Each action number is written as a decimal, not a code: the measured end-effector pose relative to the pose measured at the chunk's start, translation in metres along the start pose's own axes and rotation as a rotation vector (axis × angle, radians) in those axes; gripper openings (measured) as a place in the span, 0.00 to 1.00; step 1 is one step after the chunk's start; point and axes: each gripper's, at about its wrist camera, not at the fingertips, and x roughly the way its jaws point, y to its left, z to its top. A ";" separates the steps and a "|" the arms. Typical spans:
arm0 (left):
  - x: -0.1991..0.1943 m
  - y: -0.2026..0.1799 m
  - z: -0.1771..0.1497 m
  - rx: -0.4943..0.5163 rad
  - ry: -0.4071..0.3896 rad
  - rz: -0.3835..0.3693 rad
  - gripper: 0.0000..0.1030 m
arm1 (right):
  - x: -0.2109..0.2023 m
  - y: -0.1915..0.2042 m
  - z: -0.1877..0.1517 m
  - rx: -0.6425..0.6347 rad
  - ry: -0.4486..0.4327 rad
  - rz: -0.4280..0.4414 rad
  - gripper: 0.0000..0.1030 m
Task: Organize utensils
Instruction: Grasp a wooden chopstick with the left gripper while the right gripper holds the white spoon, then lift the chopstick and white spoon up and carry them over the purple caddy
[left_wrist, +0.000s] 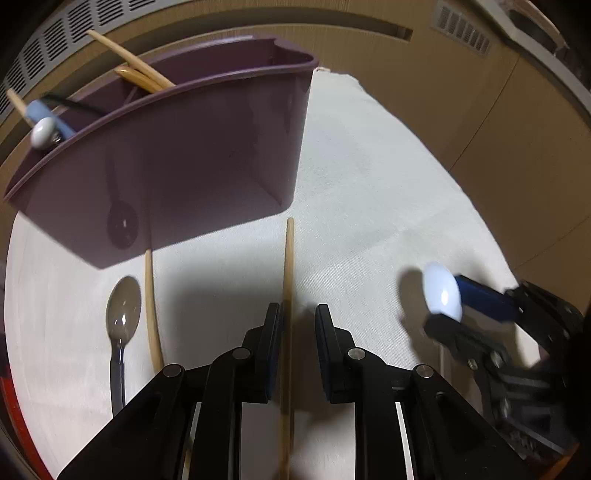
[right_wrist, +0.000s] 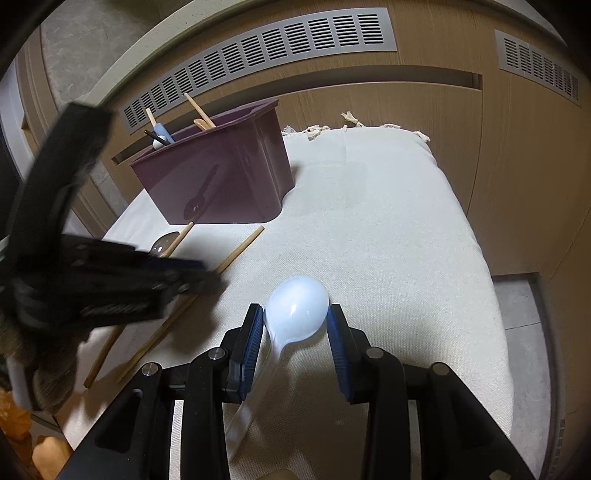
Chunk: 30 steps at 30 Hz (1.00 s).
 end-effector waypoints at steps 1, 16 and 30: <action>0.003 0.002 0.003 -0.006 0.016 -0.004 0.19 | 0.000 0.000 0.000 0.000 -0.001 0.005 0.33; -0.041 0.023 -0.019 -0.104 -0.150 -0.043 0.06 | -0.018 0.012 0.003 -0.033 0.007 0.011 0.33; -0.196 0.053 -0.128 -0.202 -0.582 -0.037 0.05 | -0.095 0.084 0.005 -0.253 -0.082 0.001 0.33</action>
